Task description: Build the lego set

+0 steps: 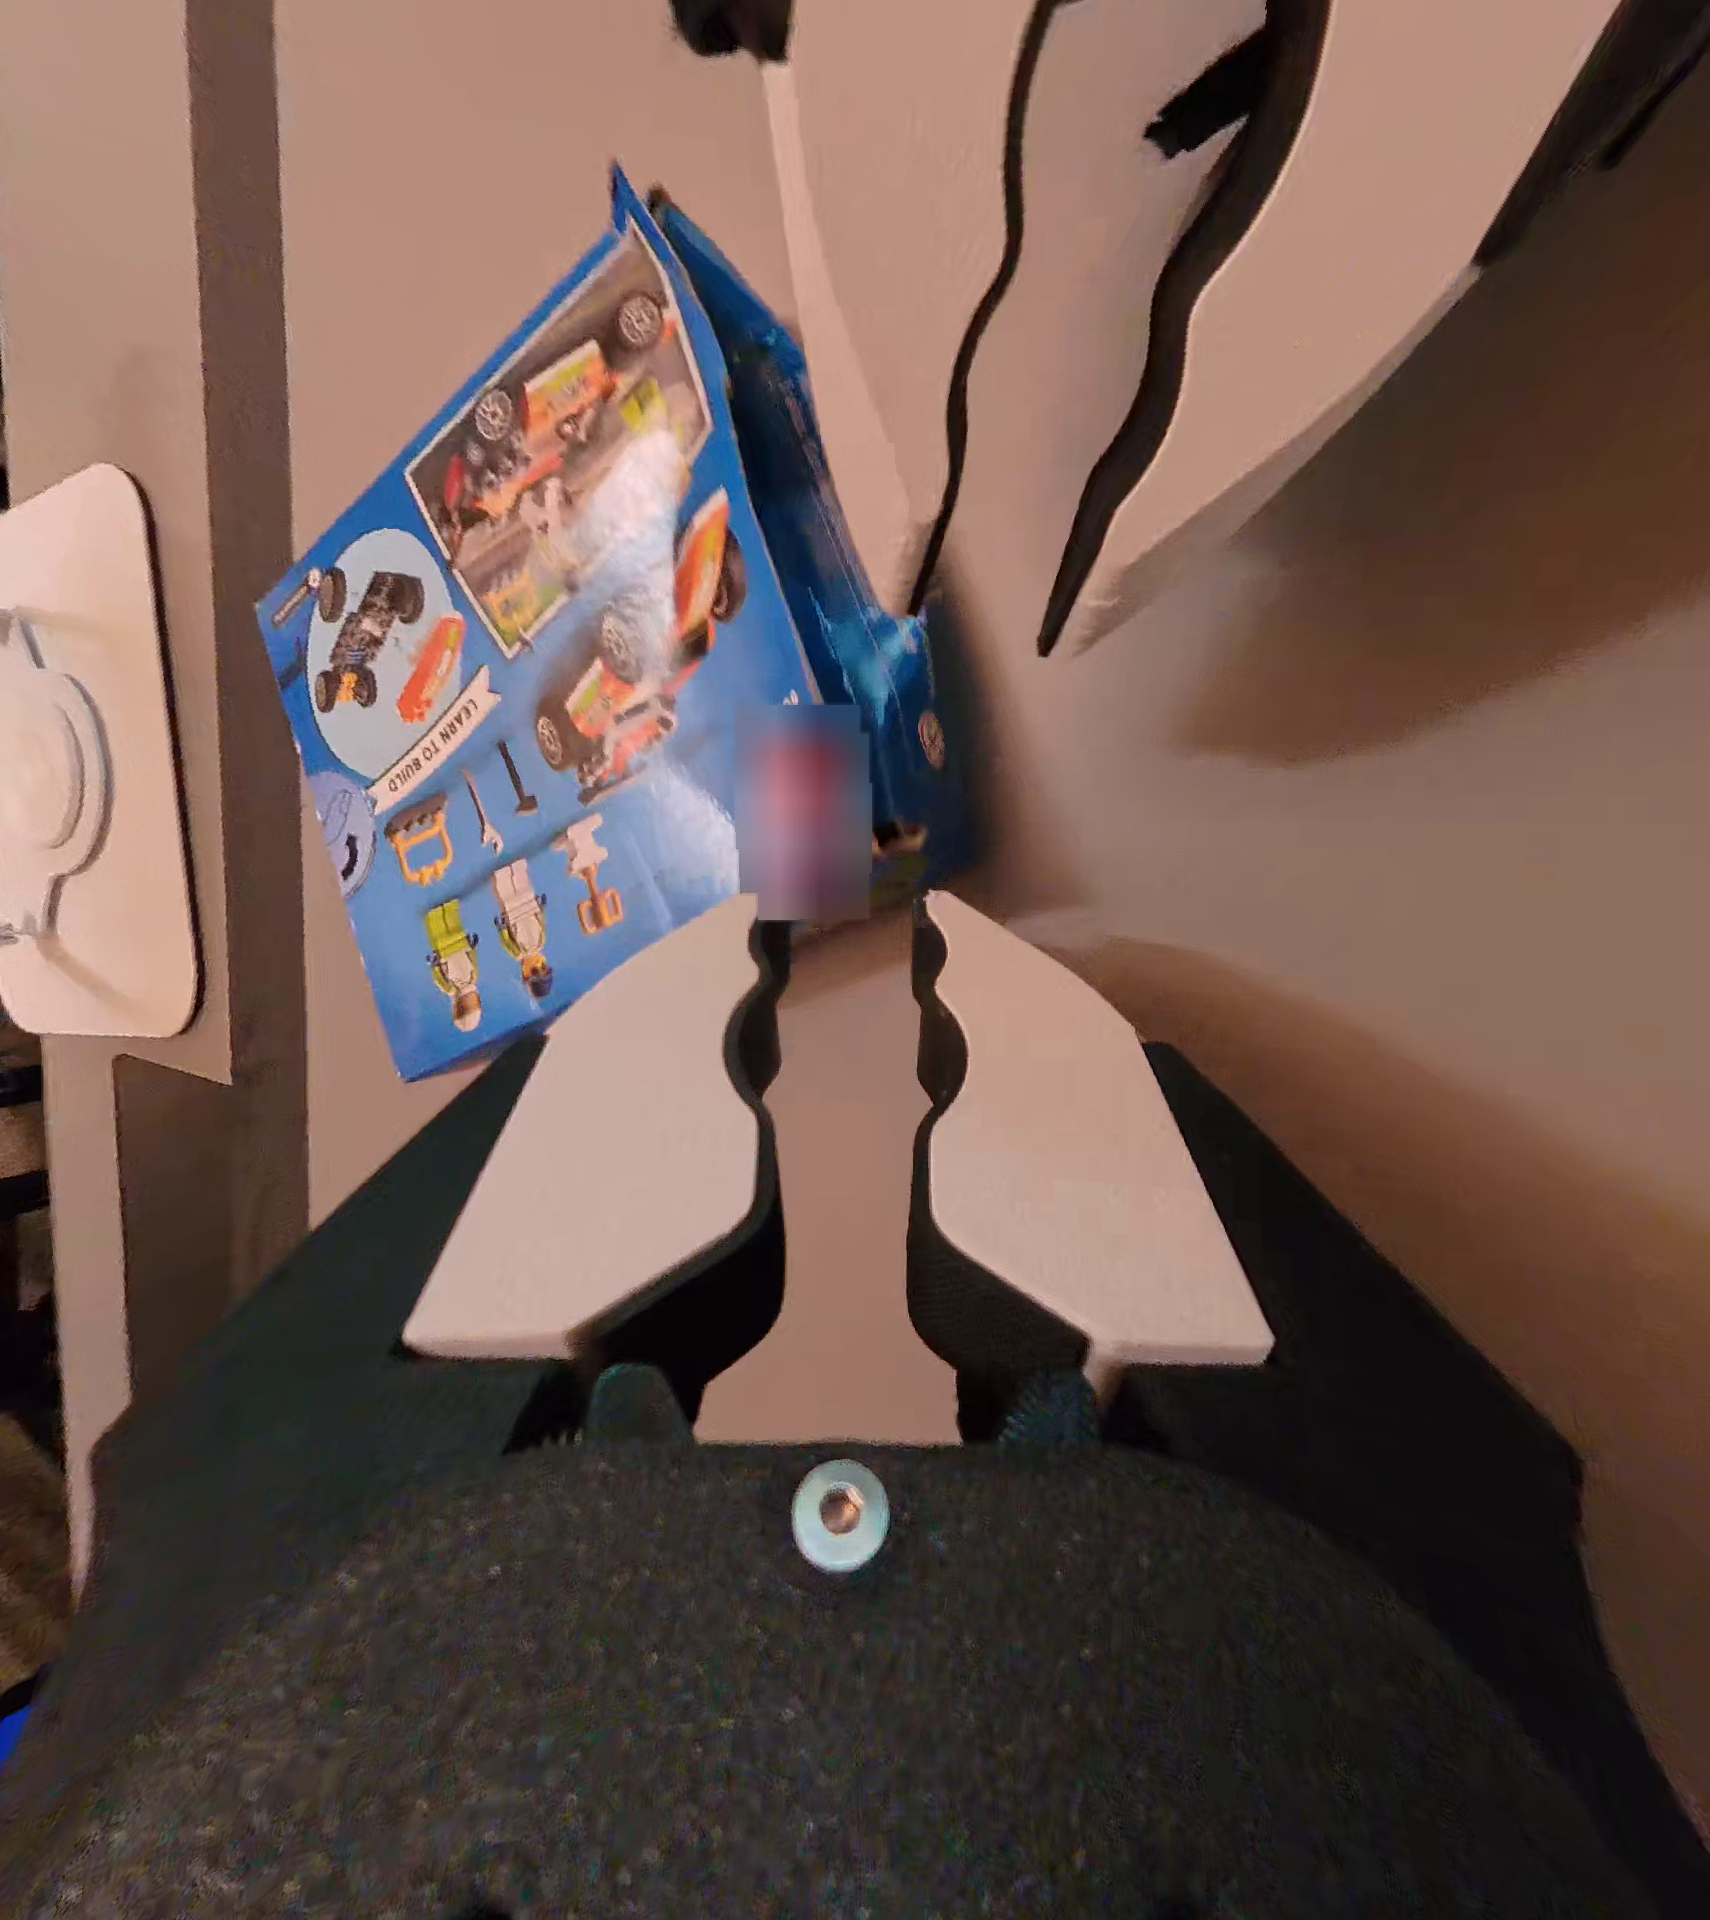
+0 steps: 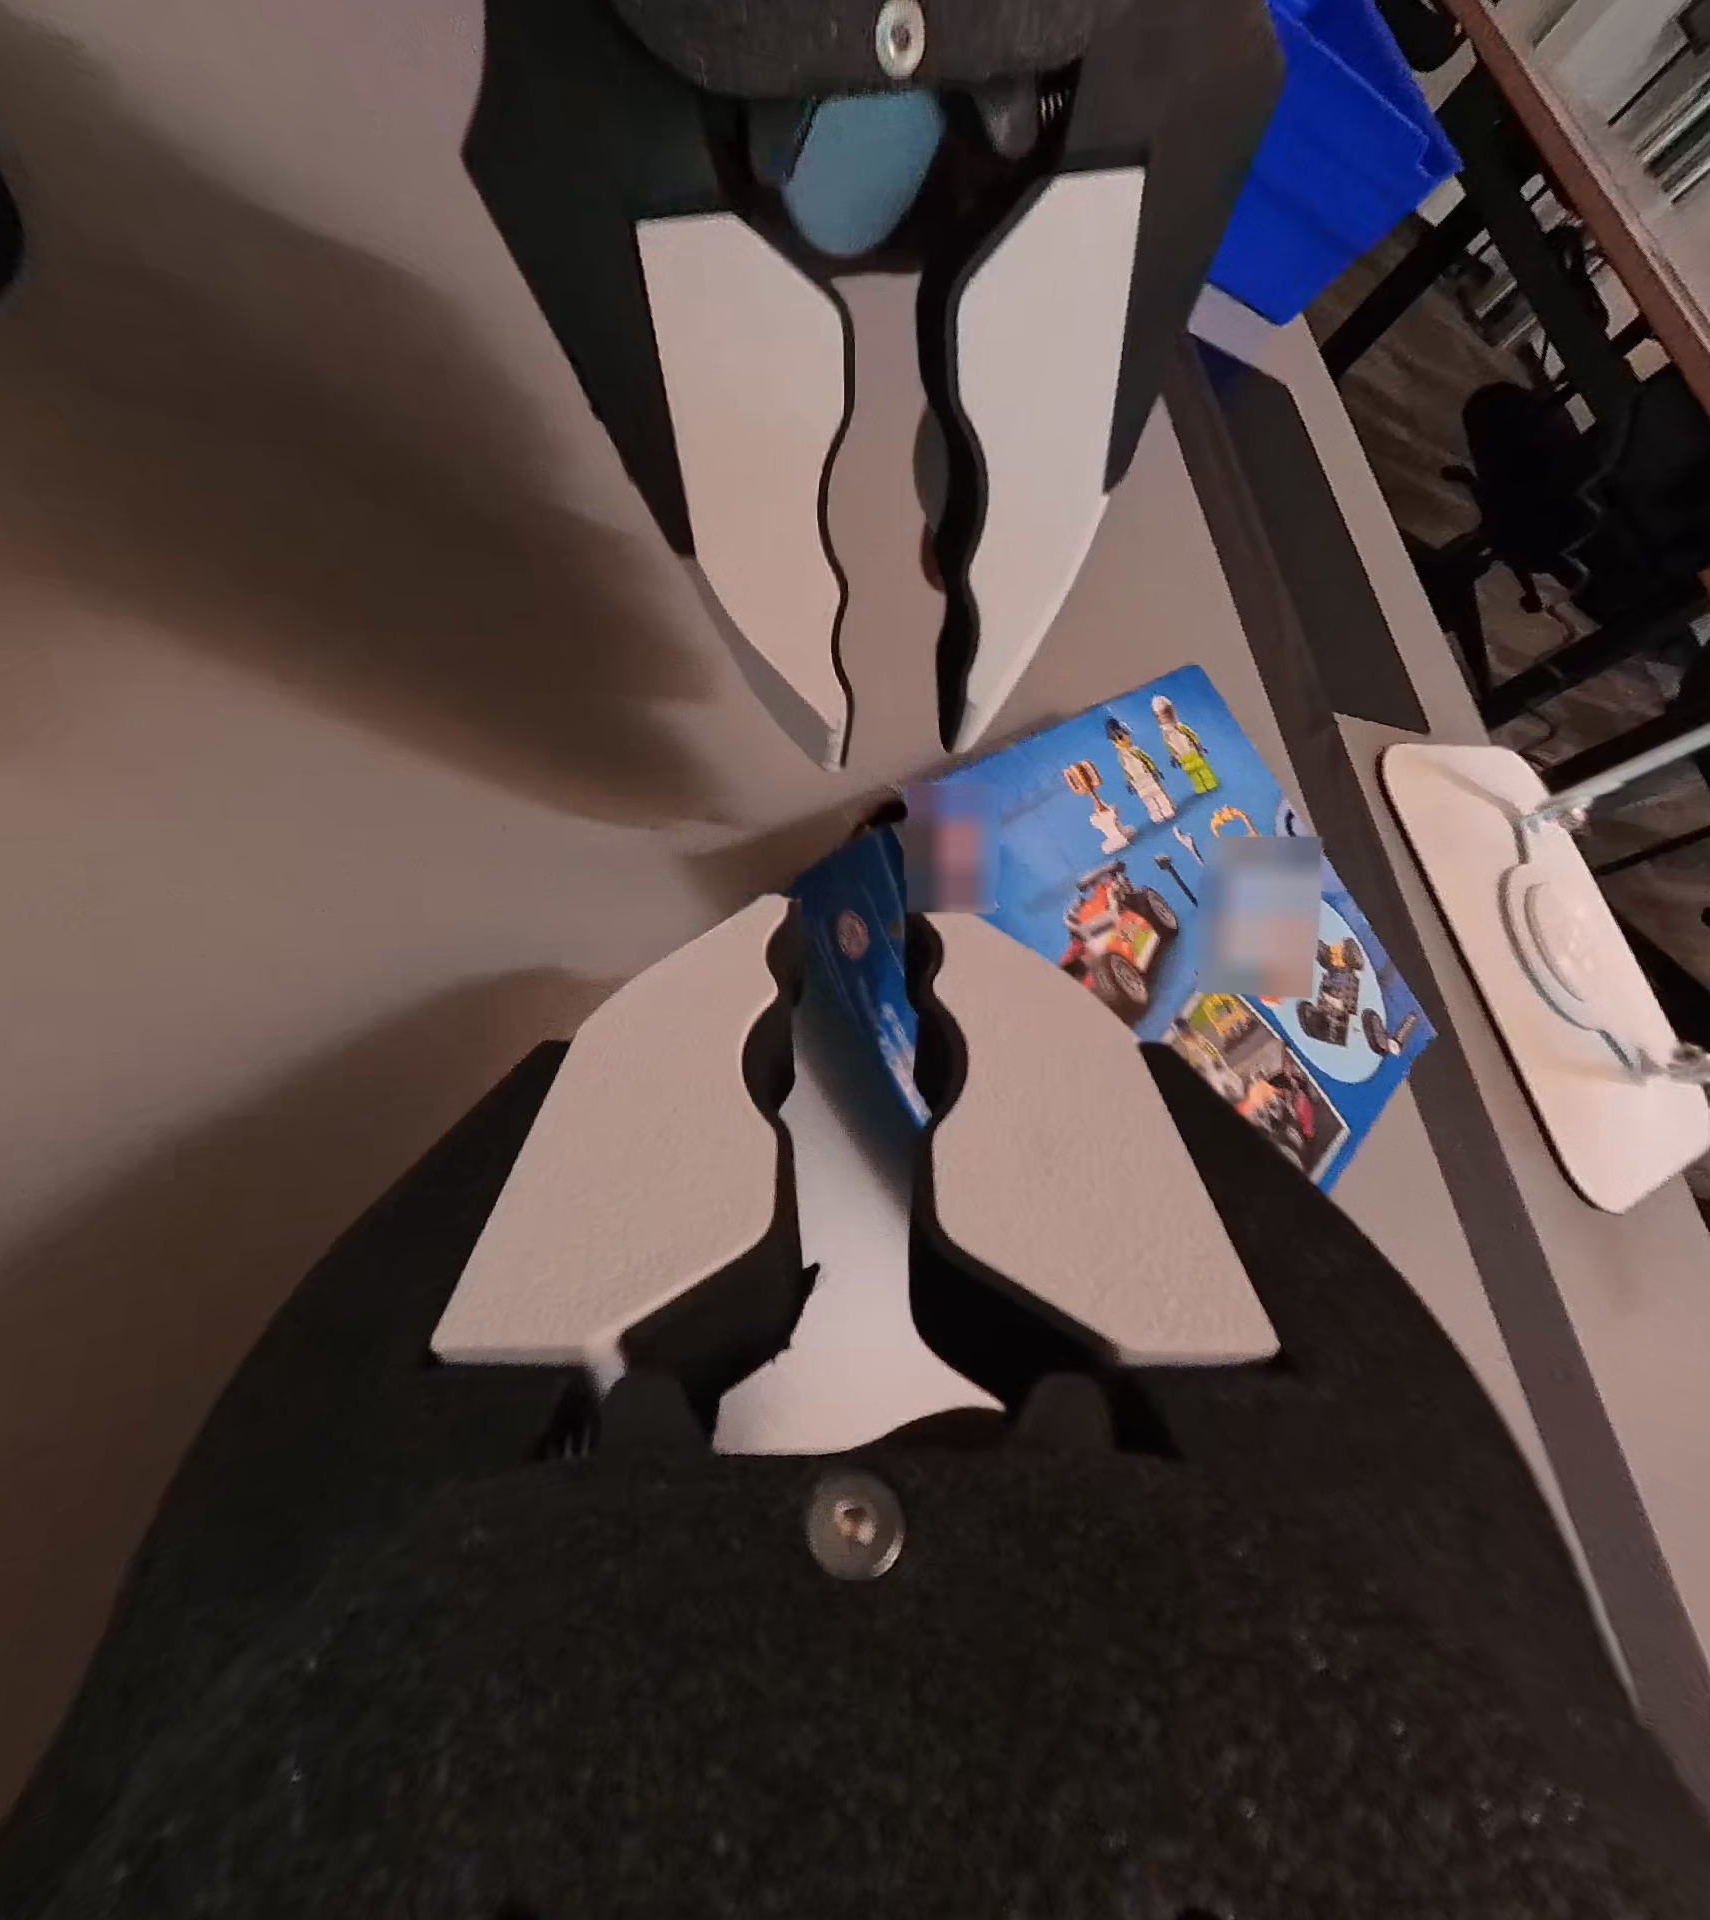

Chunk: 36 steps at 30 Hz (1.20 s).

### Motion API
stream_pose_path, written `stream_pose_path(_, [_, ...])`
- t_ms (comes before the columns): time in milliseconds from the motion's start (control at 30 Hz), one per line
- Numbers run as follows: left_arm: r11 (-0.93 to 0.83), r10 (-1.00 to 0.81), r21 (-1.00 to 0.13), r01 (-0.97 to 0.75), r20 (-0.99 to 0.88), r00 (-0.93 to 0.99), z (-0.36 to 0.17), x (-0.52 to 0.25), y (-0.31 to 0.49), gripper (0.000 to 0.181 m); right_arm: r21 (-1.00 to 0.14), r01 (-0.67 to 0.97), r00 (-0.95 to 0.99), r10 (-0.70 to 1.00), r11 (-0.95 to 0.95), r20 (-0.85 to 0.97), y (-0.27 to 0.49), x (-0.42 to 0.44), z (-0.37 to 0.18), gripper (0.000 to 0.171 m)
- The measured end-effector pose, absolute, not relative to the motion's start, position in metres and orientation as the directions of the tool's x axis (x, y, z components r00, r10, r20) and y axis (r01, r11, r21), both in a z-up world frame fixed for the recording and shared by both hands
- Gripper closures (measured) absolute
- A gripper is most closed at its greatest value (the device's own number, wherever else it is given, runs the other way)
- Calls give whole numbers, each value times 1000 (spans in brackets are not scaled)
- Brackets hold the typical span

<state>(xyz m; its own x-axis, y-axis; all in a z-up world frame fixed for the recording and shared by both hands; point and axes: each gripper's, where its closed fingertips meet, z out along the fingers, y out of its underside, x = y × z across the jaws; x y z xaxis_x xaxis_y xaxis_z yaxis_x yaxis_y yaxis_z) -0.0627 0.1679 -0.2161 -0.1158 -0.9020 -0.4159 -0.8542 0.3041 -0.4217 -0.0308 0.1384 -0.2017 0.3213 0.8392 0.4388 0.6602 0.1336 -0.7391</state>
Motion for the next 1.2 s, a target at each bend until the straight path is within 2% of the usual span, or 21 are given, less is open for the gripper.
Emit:
stream_pose_path(300, [413,-829,-459,-787,-547,-116,-223,-66,177,157,-686,724,359,813,67,458,166,-58,-228,145])
stream_pose_path(500, [450,-794,-454,-769,-597,-113,-230,-64,183,156,-669,741,393,777,48,492,186,-57,-230,161])
stream_pose_path(567, [453,-793,-456,-766,-598,-114,-232,-63,185,154,-664,747,392,779,41,489,190,-56,-231,156])
stream_pose_path(633, [466,-808,-464,-754,-571,-148,-240,-61,179,162,-629,776,377,764,48,524,195,-54,-232,141])
stream_pose_path(700, [491,-782,-445,-749,-603,-154,-244,-59,181,164,-608,791,363,750,65,553,199,-53,-233,143])
stream_pose_path(933, [406,-823,-564,-719,-567,-20,-233,-68,196,165,-574,810,352,683,119,640,220,-49,-230,146])
stream_pose_path(1067, [381,-810,-580,-720,-585,43,-233,-76,212,162,-490,851,312,571,187,759,231,-45,-231,146])
stream_pose_path(1200, [353,-821,-607,-712,-565,75,-235,-75,222,161,-496,855,343,553,150,759,240,-47,-239,141])
